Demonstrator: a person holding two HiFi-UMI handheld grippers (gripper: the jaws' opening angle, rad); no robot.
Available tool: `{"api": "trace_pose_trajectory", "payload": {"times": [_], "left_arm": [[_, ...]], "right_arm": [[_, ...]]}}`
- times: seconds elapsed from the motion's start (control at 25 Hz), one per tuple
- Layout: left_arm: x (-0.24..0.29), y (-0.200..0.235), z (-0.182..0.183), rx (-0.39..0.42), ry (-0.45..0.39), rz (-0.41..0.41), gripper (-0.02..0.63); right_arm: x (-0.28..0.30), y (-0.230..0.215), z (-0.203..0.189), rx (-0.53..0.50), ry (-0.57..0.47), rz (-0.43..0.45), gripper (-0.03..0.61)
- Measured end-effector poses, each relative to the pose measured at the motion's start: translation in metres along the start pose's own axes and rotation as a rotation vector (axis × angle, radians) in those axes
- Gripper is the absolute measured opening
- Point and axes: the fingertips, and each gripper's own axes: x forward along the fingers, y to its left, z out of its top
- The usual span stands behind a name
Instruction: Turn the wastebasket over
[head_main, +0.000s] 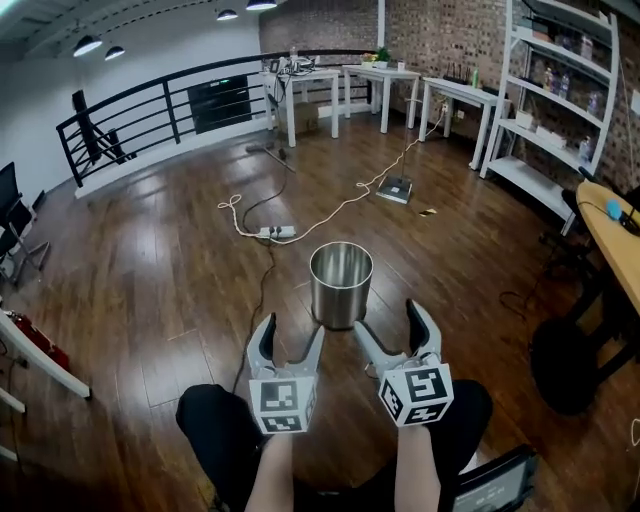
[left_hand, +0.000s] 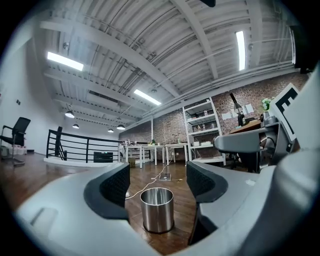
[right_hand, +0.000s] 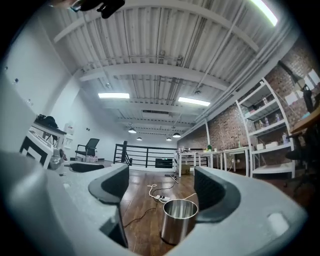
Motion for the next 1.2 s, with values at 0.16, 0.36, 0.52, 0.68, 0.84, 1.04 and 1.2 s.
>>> {"api": "trace_pose_trajectory", "payload": {"times": [0.16,0.36,0.52,0.68,0.84,1.04,1.2], "left_arm": [[0.048,0.012,0.007,0.004,-0.039,0.014,0.37],[0.112,0.029,0.005,0.001,-0.051,0.033,0.37],[0.17,0.039,0.009,-0.007,-0.065,0.054,0.373],[0.216,0.048,0.001,0.022,-0.076,0.051,0.373],[0.249,0.073,-0.018,-0.008,-0.056,0.099,0.372],[0.275,0.115,-0.052,-0.026,0.006,0.178,0.356],[0.288,0.137,-0.079,-0.03,0.055,0.216,0.343]], "right_arm": [[0.052,-0.02,0.003,-0.038,-0.009,0.042,0.393],[0.12,-0.045,-0.011,-0.089,0.058,0.107,0.393],[0.165,-0.068,-0.025,-0.122,0.136,0.165,0.393],[0.205,-0.088,-0.044,-0.092,0.168,0.204,0.393],[0.244,-0.095,-0.076,-0.084,0.234,0.266,0.393],[0.276,-0.082,-0.13,-0.123,0.381,0.39,0.391],[0.298,-0.064,-0.18,-0.174,0.51,0.479,0.387]]}}
